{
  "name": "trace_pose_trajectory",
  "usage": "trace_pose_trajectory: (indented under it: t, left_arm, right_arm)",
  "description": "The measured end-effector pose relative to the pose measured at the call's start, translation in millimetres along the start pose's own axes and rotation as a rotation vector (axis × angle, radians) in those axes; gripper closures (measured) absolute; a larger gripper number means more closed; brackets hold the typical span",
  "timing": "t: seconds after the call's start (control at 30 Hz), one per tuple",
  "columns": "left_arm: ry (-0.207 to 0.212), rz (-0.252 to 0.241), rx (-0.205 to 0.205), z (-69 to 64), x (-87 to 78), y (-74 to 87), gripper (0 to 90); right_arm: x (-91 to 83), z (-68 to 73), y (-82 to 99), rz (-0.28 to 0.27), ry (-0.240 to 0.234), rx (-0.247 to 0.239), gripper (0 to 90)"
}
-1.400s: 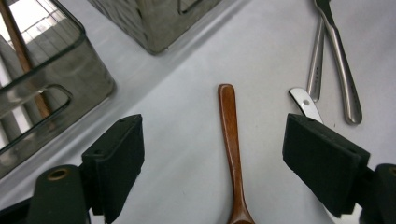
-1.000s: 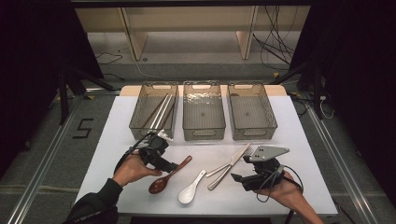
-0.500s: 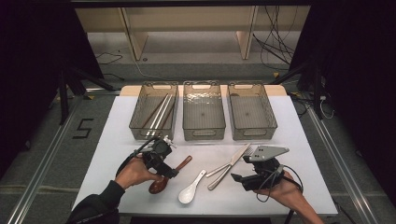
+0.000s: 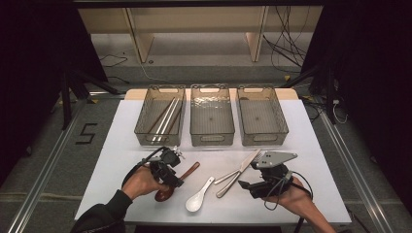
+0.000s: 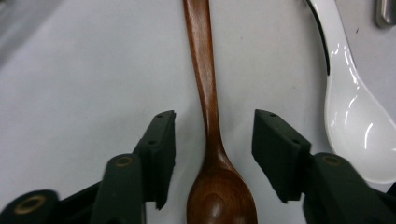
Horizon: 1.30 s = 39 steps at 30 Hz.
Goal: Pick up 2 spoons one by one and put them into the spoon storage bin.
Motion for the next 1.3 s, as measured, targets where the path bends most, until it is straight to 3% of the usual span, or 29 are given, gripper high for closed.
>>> trace_pose_trajectory:
  t: [0.37,0.6,0.77,1.1,1.3]
  left_arm:
    - [-0.001,0.028,0.030,-3.8,8.5,0.7,66.9]
    - [-0.039,0.075,0.078,-6.2,15.9,3.0,72.1]
    - [-0.034,0.064,0.088,-4.3,15.9,2.4,78.4]
    - [-0.038,0.018,0.114,-0.1,10.8,-1.9,80.8]
    - [-0.030,-0.021,0.107,1.8,4.6,-6.6,81.2]
  right_arm:
    - [1.3,1.6,-1.2,0.002,-0.005,-0.009,28.4]
    - [1.0,2.0,-1.2,0.002,-0.005,-0.010,28.8]
    - [1.4,2.7,-1.5,0.003,-0.007,-0.010,28.9]
    - [0.8,2.3,-2.1,-0.001,-0.006,-0.010,29.0]
    - [0.8,2.0,-2.1,-0.001,-0.006,-0.010,29.0]
Point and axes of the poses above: each handheld gripper's, and its own axes: x roughly forward along the jaws, y roughly out of its underside, z roughly to its left, the point moved 10 cm from there along x, roughly forward along the jaws, and after that the axes turned 8 degrees about -z, right-handed, at the moved point
